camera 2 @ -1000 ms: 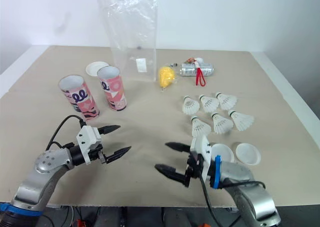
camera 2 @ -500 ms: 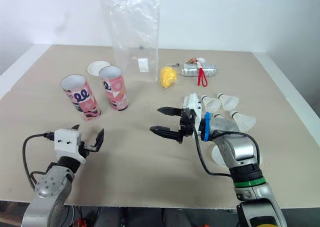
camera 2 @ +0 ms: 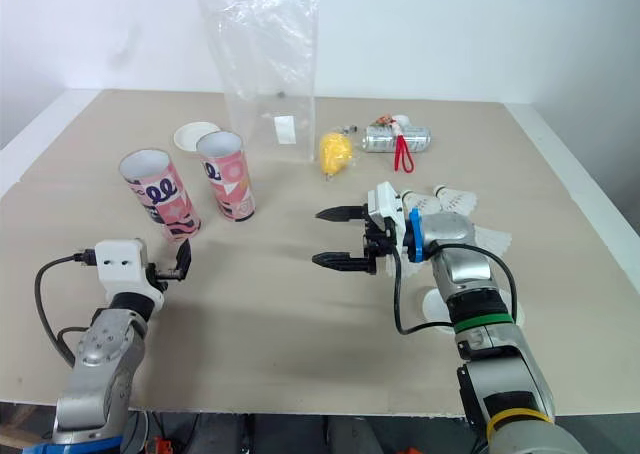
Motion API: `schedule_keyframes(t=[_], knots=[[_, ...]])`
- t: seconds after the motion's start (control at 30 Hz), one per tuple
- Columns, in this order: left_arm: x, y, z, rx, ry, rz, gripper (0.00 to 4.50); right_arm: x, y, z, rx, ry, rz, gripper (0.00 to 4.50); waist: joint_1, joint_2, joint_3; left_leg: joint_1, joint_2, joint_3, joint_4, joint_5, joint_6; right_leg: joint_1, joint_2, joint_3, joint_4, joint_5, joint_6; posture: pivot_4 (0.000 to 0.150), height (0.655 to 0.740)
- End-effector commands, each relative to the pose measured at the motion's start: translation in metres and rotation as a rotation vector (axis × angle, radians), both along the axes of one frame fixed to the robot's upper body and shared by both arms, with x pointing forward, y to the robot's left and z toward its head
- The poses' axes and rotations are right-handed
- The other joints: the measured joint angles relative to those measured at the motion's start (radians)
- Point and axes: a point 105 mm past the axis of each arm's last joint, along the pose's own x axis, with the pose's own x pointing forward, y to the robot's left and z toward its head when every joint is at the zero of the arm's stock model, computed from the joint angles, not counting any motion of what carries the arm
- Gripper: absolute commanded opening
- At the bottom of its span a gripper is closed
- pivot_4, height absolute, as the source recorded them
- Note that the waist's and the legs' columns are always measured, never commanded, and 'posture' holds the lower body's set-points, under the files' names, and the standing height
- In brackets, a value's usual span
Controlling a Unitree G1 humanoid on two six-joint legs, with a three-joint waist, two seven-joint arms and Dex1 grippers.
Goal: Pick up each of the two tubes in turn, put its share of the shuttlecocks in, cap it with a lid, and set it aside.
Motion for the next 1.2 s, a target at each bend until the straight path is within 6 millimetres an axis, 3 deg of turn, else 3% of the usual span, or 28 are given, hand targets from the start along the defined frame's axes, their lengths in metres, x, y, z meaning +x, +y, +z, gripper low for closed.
schedule_keyframes(t=[0.03, 0.23, 0.83, 1.17, 1.2], knots=[[0.005, 0.007, 0.009, -0.002, -0.036, -0.005, 4.50, 0.003, 0.000, 0.013, 0.010, -0.061, 0.008, 4.46, 0.000, 0.000, 0.000, 0.000, 0.000, 0.000, 0.000, 0.000, 0.000, 0.000, 0.000, 0.000, 0.000, 0.001, 0.002, 0.150, 0.7400], [0.030, 0.019, 0.009, 0.028, -0.025, -0.018, 4.50, 0.008, -0.002, 0.017, 0.025, -0.077, -0.039, 4.46, 0.001, 0.000, 0.000, 0.000, 0.000, -0.001, -0.001, 0.000, 0.000, 0.000, 0.000, 0.000, 0.000, 0.001, 0.001, 0.150, 0.7400], [0.078, 0.011, 0.007, 0.060, -0.012, -0.188, 4.50, 0.004, -0.008, 0.022, 0.021, -0.103, -0.082, 4.46, 0.002, 0.001, 0.001, 0.000, -0.001, -0.001, -0.002, 0.000, -0.001, 0.000, 0.000, -0.001, 0.000, 0.002, 0.001, 0.150, 0.7400], [0.089, 0.014, 0.003, 0.050, -0.014, -0.197, 4.50, 0.003, -0.009, 0.023, 0.017, -0.097, -0.094, 4.46, 0.003, 0.001, 0.001, -0.001, -0.001, -0.001, -0.002, 0.000, -0.001, 0.000, 0.000, -0.001, 0.000, 0.001, 0.001, 0.150, 0.7400], [0.090, 0.016, 0.003, 0.052, -0.013, -0.187, 4.25, 0.003, -0.009, 0.024, 0.017, -0.096, -0.094, 4.50, 0.003, 0.001, 0.001, 0.000, -0.001, -0.001, -0.002, 0.000, -0.001, 0.000, 0.000, -0.001, 0.000, 0.001, 0.001, 0.150, 0.7400]])
